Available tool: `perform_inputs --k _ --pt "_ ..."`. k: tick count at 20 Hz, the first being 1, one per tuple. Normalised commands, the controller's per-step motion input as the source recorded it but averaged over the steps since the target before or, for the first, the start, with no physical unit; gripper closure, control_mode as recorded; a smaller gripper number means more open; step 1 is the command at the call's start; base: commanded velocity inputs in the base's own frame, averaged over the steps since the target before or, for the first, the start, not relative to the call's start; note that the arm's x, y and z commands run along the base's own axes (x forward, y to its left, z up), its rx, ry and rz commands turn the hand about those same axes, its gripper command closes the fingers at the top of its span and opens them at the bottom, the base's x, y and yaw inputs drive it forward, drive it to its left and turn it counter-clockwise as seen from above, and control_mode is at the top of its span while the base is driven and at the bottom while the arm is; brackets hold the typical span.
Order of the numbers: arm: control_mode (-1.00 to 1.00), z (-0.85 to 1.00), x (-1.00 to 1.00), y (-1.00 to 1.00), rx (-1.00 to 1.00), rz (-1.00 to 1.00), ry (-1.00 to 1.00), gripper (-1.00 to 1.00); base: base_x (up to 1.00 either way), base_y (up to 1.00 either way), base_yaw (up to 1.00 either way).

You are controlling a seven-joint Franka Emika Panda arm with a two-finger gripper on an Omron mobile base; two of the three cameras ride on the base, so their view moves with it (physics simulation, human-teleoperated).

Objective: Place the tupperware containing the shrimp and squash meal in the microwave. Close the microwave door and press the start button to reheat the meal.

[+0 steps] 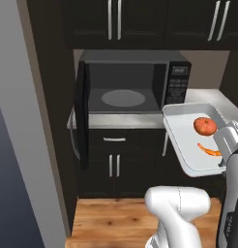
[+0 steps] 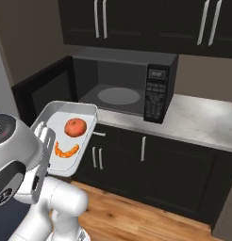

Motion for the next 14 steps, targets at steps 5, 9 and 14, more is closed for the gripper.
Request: perform_inputs --k 5,9,14 --pt "1.0 0.0 0.0 0.0 0.0 0.0 0.0 1.0 0.34 0.32 -0.05" --pt "1.0 0.0 0.0 0.0 0.0 0.0 0.0 1.0 0.35 0.39 -0.03" --pt "1.0 0.0 0.0 0.0 0.0 0.0 0.0 1.0 0.44 0.32 -0.02"
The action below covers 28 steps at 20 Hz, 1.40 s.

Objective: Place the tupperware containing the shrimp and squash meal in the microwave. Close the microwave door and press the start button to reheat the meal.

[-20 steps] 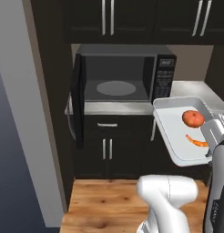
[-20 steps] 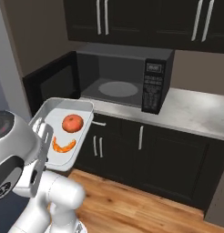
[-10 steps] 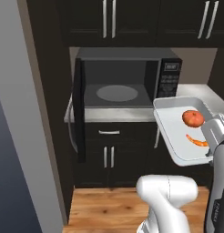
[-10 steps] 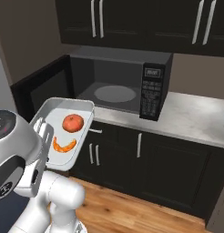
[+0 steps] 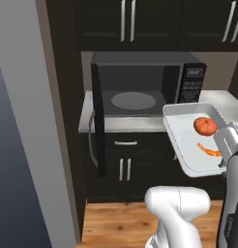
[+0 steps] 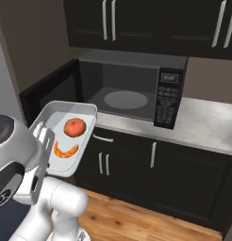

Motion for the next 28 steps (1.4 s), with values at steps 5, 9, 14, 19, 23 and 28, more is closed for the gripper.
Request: perform_inputs --k 5,9,14,19,23,28 --pt "1.0 0.0 0.0 0.0 0.0 0.0 0.0 1.0 0.57 0.13 0.0" --pt "1.0 0.0 0.0 0.0 0.0 0.0 0.0 1.0 0.48 0.01 0.0" --pt "1.0 0.0 0.0 0.0 0.0 0.0 0.0 1.0 0.18 0.0 0.06" --pt "1.0 0.0 0.0 0.0 0.0 0.0 0.0 1.0 0.02 0.0 0.13" --pt "1.0 0.0 0.0 0.0 0.0 0.0 0.0 1.0 0.12 0.0 0.15" --pt "1.0 0.0 0.0 0.0 0.0 0.0 0.0 1.0 0.27 -0.01 0.13"
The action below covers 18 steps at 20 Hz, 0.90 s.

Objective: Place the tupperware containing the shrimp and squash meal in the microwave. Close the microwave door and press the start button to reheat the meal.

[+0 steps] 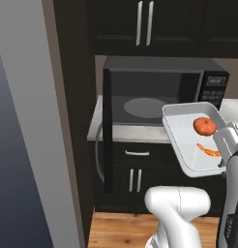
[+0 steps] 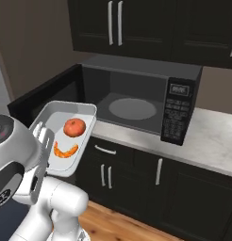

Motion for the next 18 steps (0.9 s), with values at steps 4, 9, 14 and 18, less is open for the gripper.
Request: perform_inputs --k 4,9,14,18 --pt "1.0 0.0 0.0 0.0 0.0 0.0 0.0 1.0 0.23 -0.13 0.13" --pt "1.0 0.0 0.0 0.0 0.0 0.0 0.0 1.0 0.28 -0.33 0.16" --pt "1.0 0.0 0.0 0.0 0.0 0.0 0.0 1.0 0.25 -0.41 0.19" --pt "1.0 0.0 0.0 0.0 0.0 0.0 0.0 1.0 0.06 -0.41 0.16"
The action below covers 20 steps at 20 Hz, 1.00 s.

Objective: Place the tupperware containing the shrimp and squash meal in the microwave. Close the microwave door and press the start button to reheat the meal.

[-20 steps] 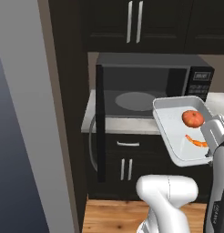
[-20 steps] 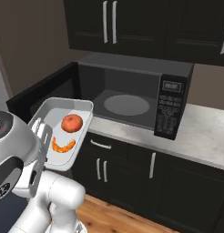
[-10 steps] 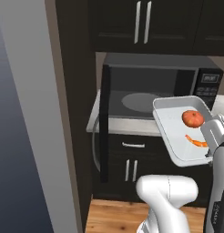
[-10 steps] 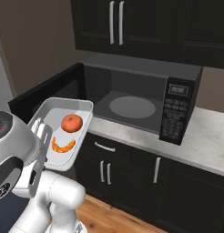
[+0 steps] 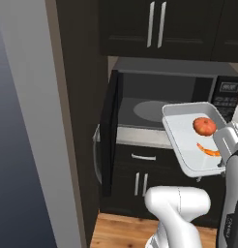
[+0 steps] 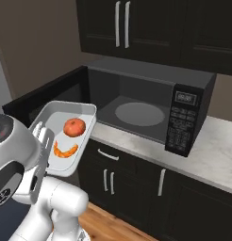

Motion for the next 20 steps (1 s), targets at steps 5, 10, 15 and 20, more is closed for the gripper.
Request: perform_inputs --k 5,10,15,20 --pt "1.0 0.0 0.0 0.0 0.0 0.0 0.0 1.0 -0.04 -0.41 0.11" --pt "1.0 0.0 0.0 0.0 0.0 0.0 0.0 1.0 -0.03 -0.34 0.1" --pt "1.0 0.0 0.0 0.0 0.0 0.0 0.0 1.0 0.0 -0.2 0.09" --pt "1.0 0.0 0.0 0.0 0.0 0.0 0.0 1.0 0.0 0.0 0.06"
